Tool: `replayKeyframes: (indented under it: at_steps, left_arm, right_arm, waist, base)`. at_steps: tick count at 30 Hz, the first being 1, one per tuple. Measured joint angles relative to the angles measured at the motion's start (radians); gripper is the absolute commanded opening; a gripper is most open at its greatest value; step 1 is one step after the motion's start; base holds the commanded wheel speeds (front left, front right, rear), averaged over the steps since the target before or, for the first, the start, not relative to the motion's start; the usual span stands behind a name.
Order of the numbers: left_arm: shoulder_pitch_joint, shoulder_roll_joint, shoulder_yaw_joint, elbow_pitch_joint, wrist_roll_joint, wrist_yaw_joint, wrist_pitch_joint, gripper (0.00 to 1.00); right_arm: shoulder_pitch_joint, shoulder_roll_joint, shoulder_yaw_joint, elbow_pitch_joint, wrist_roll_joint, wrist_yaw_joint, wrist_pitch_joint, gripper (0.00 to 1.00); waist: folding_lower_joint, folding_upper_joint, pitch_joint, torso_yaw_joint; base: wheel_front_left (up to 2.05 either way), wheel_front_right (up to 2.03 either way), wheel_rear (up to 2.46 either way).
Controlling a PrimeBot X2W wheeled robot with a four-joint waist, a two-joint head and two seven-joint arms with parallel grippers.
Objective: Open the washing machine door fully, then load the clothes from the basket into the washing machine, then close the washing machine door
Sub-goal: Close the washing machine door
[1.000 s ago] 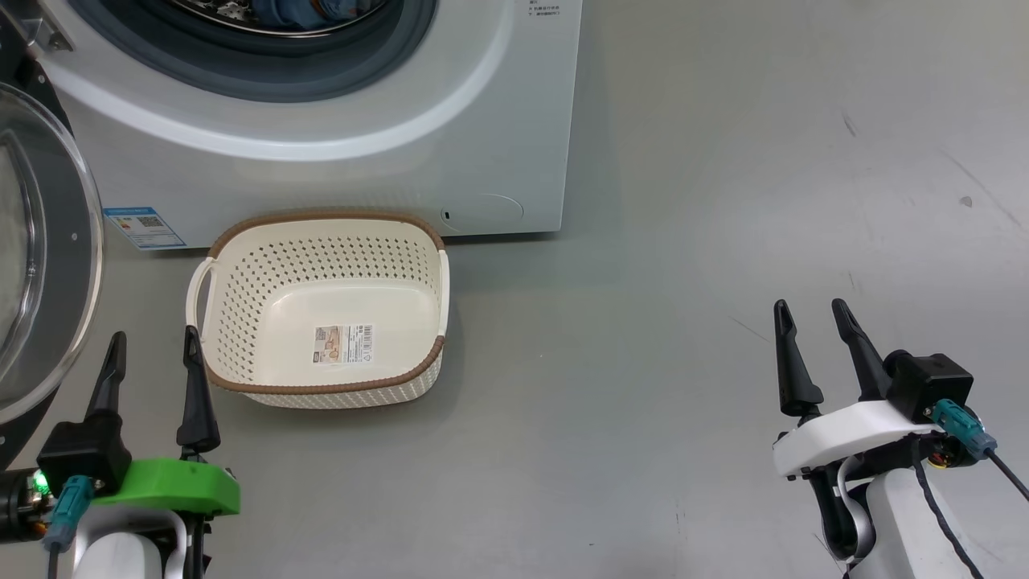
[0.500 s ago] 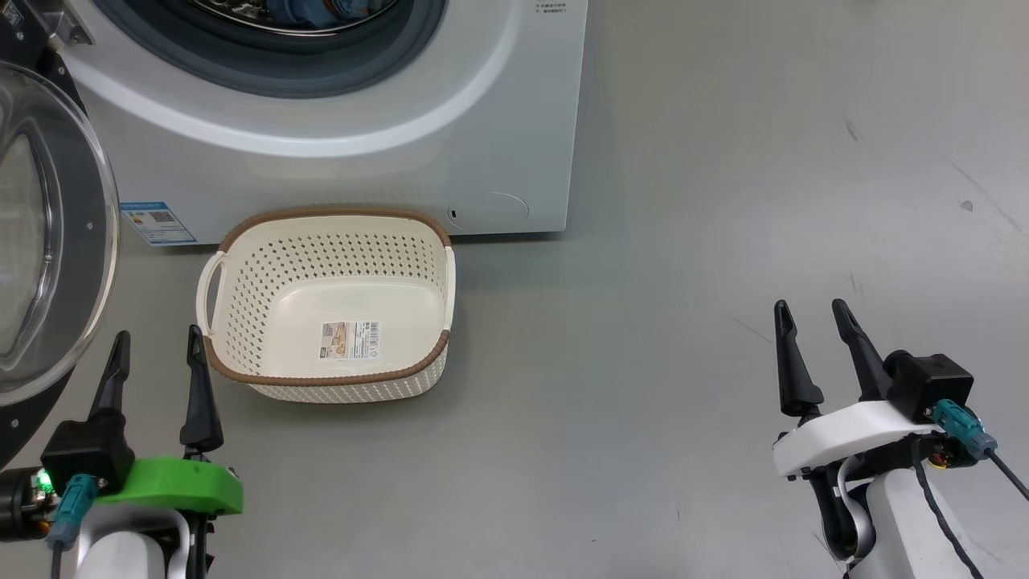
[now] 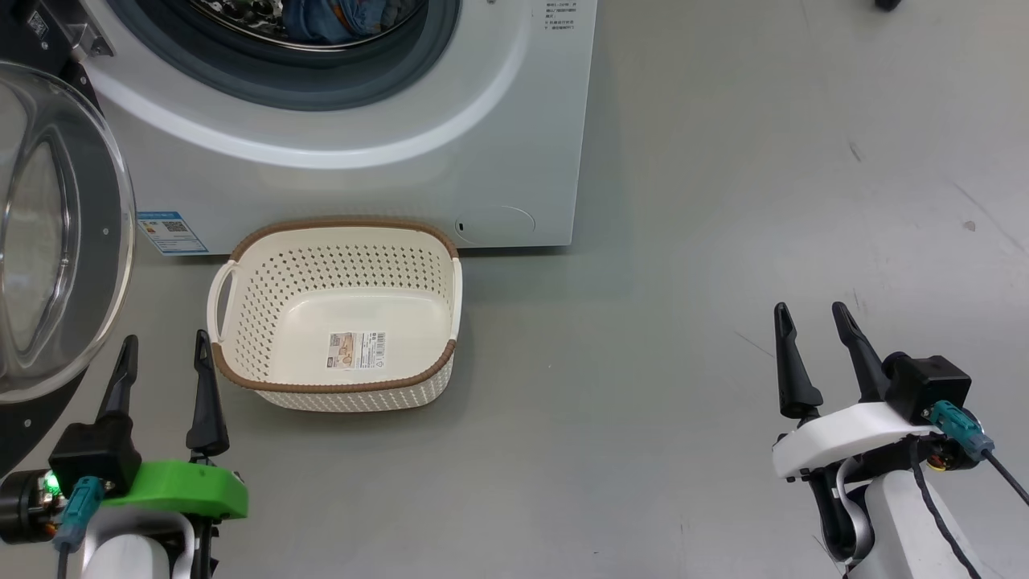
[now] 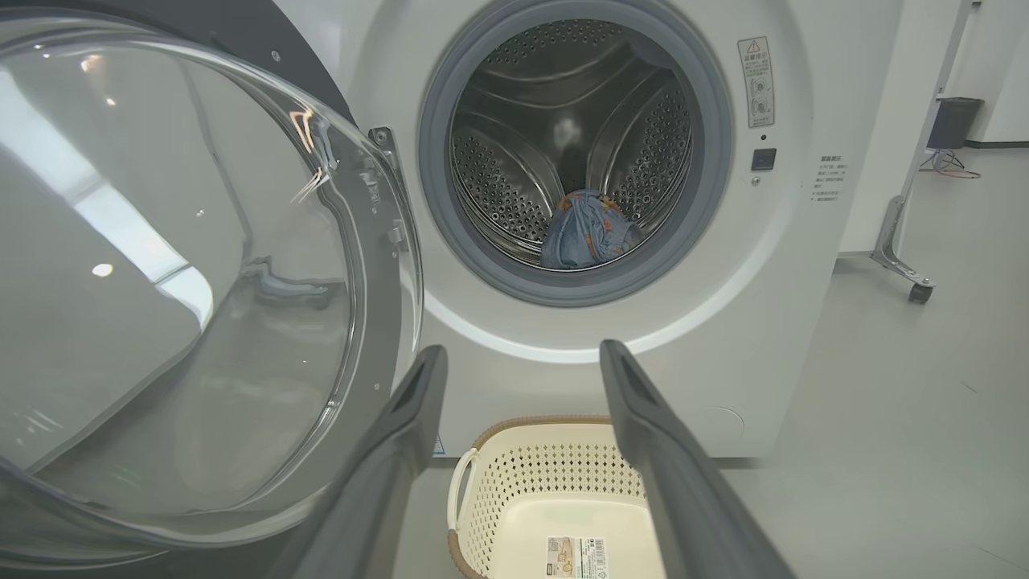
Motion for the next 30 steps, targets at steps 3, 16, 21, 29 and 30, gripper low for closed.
replayKeyframes:
  at_steps: [3,16,21,29,30]
  left_arm:
    - [0.000,0.000,0.000,0.000,0.000,0.000,0.000,1.00]
    - [0.000,-0.001,-0.024,0.003,0.000,0.000,0.000,1.00]
    - [0.000,-0.001,-0.027,0.006,0.000,0.000,0.000,1.00]
    - [0.000,-0.001,-0.029,0.015,0.000,0.006,0.000,1.00]
    - [0.000,-0.001,-0.030,0.015,0.000,0.008,0.000,1.00]
  right_arm:
    - [0.000,0.000,0.001,0.000,0.000,0.000,0.000,1.00]
    - [0.002,0.001,-0.010,-0.013,-0.007,0.000,0.000,1.00]
    - [0.003,0.001,-0.019,-0.020,-0.014,0.000,0.000,1.00]
    - [0.006,0.001,-0.030,-0.024,-0.016,0.000,0.000,1.00]
    - [0.007,0.001,-0.030,-0.025,-0.016,0.000,0.000,1.00]
  waist:
    - [0.0000,0.0000,-0.002,0.002]
    - [0.0000,0.0000,0.005,0.038]
    - [0.0000,0.0000,0.008,0.067]
    - [0.0000,0.0000,0.007,0.127]
    - [0.0000,0.0000,0.007,0.136]
  base:
    - [0.00,0.00,0.00]
    - [0.00,0.00,0.00]
    - [0.00,0.00,0.00]
    - [0.00,0.00,0.00]
    - [0.00,0.00,0.00]
